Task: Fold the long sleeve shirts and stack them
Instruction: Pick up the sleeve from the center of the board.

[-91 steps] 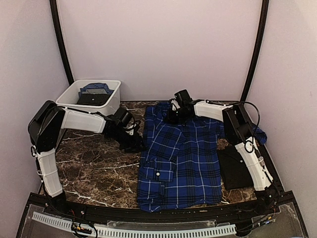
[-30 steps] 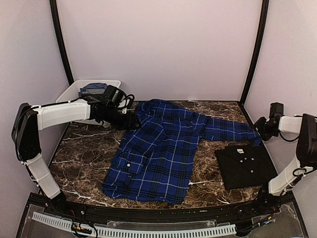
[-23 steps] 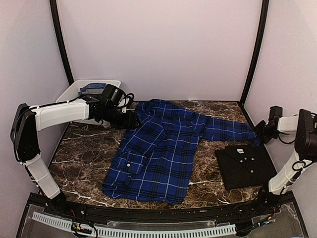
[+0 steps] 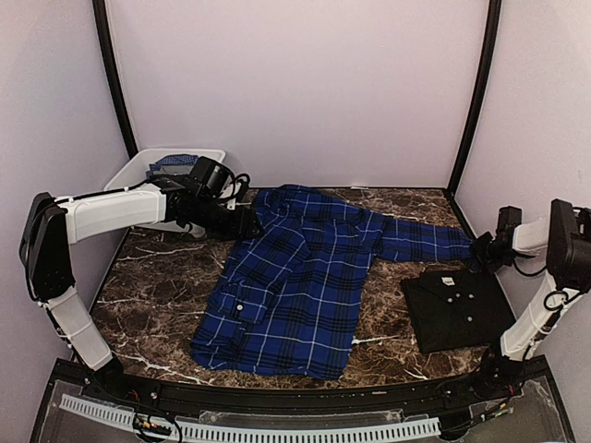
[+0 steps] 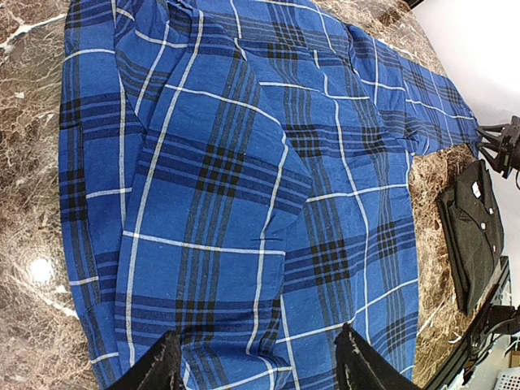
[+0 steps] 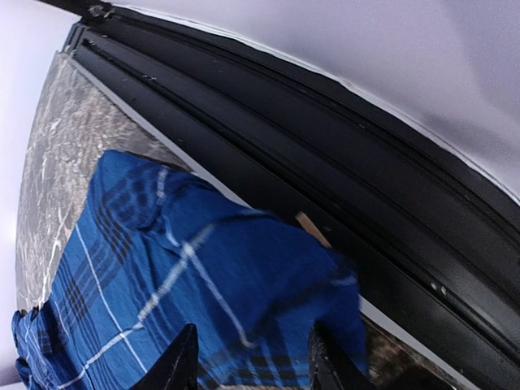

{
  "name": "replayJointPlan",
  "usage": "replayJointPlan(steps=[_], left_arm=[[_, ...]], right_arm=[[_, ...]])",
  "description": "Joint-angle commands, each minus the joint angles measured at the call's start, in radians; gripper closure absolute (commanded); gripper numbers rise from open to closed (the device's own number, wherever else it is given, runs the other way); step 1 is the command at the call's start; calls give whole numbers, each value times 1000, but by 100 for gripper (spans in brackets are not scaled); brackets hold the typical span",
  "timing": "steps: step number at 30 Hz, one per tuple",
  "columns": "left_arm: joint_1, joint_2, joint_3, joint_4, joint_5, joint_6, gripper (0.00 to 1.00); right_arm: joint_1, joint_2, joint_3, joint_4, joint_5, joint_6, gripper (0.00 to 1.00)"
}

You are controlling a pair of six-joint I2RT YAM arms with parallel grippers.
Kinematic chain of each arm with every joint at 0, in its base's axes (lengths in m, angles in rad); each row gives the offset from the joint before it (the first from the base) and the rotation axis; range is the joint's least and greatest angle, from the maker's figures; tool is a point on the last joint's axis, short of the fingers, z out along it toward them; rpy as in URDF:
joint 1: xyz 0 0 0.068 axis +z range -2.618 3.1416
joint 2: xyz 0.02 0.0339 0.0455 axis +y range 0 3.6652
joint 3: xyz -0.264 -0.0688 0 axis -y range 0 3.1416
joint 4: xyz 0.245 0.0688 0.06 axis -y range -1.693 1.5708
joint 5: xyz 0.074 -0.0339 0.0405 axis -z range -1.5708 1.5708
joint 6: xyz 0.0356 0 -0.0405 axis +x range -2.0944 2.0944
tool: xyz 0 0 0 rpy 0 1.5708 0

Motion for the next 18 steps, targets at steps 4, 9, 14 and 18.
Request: replayJointPlan(steps=[4, 9, 14, 18], left_arm=[[-4, -36, 13, 2, 16, -9, 37], [-4, -41, 15, -5, 7, -8, 37], [-4, -42, 9, -8, 8, -10, 37], [-3, -42, 9, -6, 10, -13, 37]], right_arm=[[-6, 10, -22, 65, 8, 23, 56], [-8, 27, -11, 101, 14, 34, 61], [-8, 52, 12, 120, 6, 42, 68], [-7, 71, 28, 131, -7, 46, 74]])
